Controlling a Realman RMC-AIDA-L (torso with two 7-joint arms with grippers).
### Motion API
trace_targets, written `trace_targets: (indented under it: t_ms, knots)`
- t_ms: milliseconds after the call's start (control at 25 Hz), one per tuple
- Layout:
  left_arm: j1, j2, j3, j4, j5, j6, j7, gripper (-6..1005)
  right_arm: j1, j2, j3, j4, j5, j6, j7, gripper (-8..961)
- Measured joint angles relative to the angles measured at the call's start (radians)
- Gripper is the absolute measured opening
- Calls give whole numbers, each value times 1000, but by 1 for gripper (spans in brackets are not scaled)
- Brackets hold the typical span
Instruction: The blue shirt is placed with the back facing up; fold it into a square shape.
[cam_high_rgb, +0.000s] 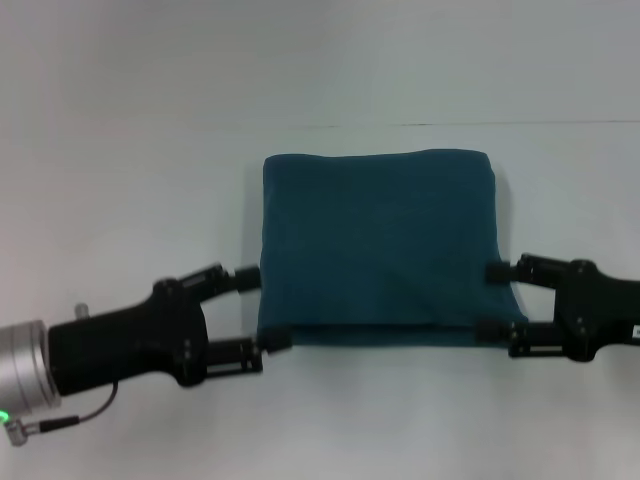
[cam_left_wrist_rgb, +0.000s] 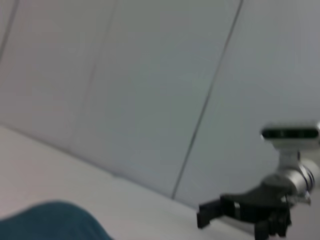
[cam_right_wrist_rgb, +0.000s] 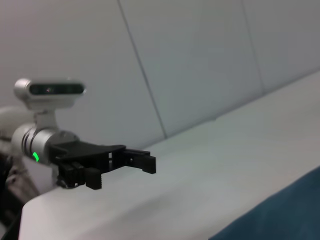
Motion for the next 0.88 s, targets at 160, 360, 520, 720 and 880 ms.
trace_targets:
  t_ms: [160, 360, 520, 720, 880]
  knots:
    - [-1, 1, 5, 7, 78, 3, -10, 906, 11, -1, -13, 0, -48, -15, 6, 917]
    - [-3, 1, 8, 5, 110, 6, -19, 907, 37, -5, -46, -1, -80, -20, 28, 914]
    - [-3, 0, 8, 4, 121, 11, -35, 906, 61, -3, -51, -1, -110, -15, 37, 912]
    - [-4, 0, 8, 3, 129, 16, -47, 905, 68, -2, -49, -1, -111, -9, 37, 909]
    - [-4, 0, 8, 2, 130, 18, -47, 907, 69, 2, -47, -1, -111, -9, 37, 908]
